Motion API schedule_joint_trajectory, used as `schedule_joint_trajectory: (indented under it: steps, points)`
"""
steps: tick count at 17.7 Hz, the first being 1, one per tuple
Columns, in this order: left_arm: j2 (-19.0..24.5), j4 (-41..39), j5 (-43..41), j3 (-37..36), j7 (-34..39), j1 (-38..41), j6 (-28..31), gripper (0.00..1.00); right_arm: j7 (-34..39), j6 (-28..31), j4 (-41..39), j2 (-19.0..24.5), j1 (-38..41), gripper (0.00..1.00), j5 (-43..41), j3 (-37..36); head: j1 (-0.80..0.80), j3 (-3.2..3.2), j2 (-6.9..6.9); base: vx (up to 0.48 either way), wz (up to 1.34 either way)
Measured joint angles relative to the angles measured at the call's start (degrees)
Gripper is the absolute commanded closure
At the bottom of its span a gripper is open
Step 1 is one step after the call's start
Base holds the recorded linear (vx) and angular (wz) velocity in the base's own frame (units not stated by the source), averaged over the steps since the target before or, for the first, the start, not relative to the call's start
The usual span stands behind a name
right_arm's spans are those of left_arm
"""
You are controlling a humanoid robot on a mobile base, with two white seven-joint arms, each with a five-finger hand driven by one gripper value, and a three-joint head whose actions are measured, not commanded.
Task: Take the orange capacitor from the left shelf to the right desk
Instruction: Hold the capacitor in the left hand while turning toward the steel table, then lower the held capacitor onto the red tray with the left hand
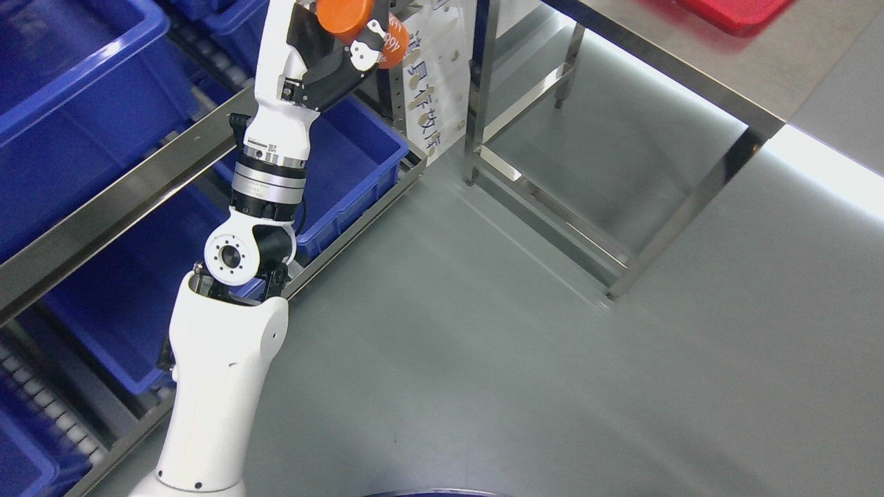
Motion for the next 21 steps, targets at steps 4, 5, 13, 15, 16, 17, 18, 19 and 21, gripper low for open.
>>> schedule_joint_trajectory:
  steps: [4,5,13,15,16,17,18,19,21]
  points:
    - [0.0,-0.02,0.0,0.03,0.04,-0.04,-0.14,0.97,0.0,0.01,0.0,0.0,0.0,0.0,0.0,0.0,0.0,0.0,0.0,0.138,-0.45]
    - [0.0,-0.02,0.0,0.05,0.07,-0.04,-0.14,0.97,0.0,0.01,0.0,0.0,0.0,0.0,0.0,0.0,0.0,0.0,0.0,0.181,-0.45]
    - [0.0,0.64,0.0,0.29,0.1,-1.62,1.09,0.97,0.0,0.01,0.0,0.0,0.0,0.0,0.0,0.0,0.0,0.0,0.01,0.201,-0.32]
    - [0.0,1.58,0.0,0.26,0.11,-3.09,1.83,0.97,0.0,0.02,0.0,0.0,0.0,0.0,0.0,0.0,0.0,0.0,0.01,0.249,-0.2]
    - [0.0,2.13,0.0,0.09,0.11,-3.77,2.23,0.97,0.0,0.01,0.0,0.0,0.0,0.0,0.0,0.0,0.0,0.0,0.01,0.259,-0.18]
    - [0.0,2.74,-0.01,-0.18,0.11,-4.37,3.01,0.97,0.0,0.02,0.0,0.0,0.0,0.0,0.0,0.0,0.0,0.0,0.01,0.237,-0.18]
    - [0.0,3.44,-0.01,-0.59,0.11,-4.92,3.8,0.97,0.0,0.02,0.0,0.0,0.0,0.0,0.0,0.0,0.0,0.0,0.01,0.237,-0.18]
    - [0.0,4.12,-0.02,-1.18,0.11,-5.36,4.21,0.97,0.0,0.02,0.0,0.0,0.0,0.0,0.0,0.0,0.0,0.0,0.01,0.27,-0.17]
    - [0.0,5.31,-0.04,-2.44,0.11,-6.02,4.96,0.97,0.0,0.02,0.0,0.0,0.0,0.0,0.0,0.0,0.0,0.0,0.01,0.262,-0.17]
